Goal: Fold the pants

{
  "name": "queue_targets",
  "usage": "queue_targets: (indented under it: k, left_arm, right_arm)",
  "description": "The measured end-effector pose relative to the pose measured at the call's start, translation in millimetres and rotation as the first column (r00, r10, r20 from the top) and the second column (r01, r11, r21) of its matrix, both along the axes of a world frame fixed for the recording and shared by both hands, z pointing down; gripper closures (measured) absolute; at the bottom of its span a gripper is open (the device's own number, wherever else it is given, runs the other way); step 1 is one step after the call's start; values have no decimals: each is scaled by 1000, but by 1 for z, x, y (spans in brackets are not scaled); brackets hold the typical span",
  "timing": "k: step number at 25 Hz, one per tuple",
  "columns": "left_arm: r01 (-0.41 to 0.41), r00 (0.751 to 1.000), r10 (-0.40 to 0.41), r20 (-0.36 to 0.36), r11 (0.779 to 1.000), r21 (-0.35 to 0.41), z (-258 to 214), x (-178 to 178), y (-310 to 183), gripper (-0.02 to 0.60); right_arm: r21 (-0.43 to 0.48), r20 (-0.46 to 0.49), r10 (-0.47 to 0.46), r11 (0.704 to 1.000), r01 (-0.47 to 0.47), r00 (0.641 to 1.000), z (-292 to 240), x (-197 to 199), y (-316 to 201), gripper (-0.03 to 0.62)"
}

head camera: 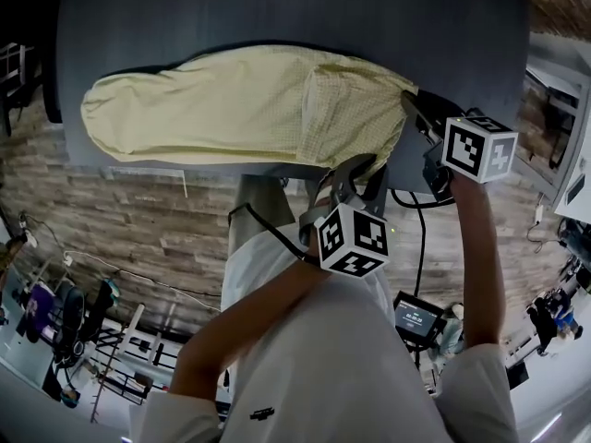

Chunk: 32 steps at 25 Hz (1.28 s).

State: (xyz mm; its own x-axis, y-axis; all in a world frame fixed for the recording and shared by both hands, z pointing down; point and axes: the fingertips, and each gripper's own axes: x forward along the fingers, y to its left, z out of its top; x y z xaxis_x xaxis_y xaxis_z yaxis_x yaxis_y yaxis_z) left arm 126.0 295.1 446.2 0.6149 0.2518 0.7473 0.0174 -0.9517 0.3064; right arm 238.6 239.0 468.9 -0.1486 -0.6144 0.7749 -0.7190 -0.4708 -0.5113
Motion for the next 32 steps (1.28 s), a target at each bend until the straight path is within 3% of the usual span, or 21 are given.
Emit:
queue_targets:
  k: [11,20,32]
  left_arm:
    - [68,996,-68,-61,998,-1,-40,-28,-42,511]
    - [190,977,-189,-96,982,-2,-63,-65,-101,511]
    - [349,937,-349,-31,937,0,-42,-127,-184,511]
  right_arm:
    - [102,-9,37,994,-36,999,-50,-20,-32,554]
    - [182,-34,-61,981,66,998,-88,-60,-101,554]
    - [157,-34,-168,973,171,985,-78,-126,-194,551]
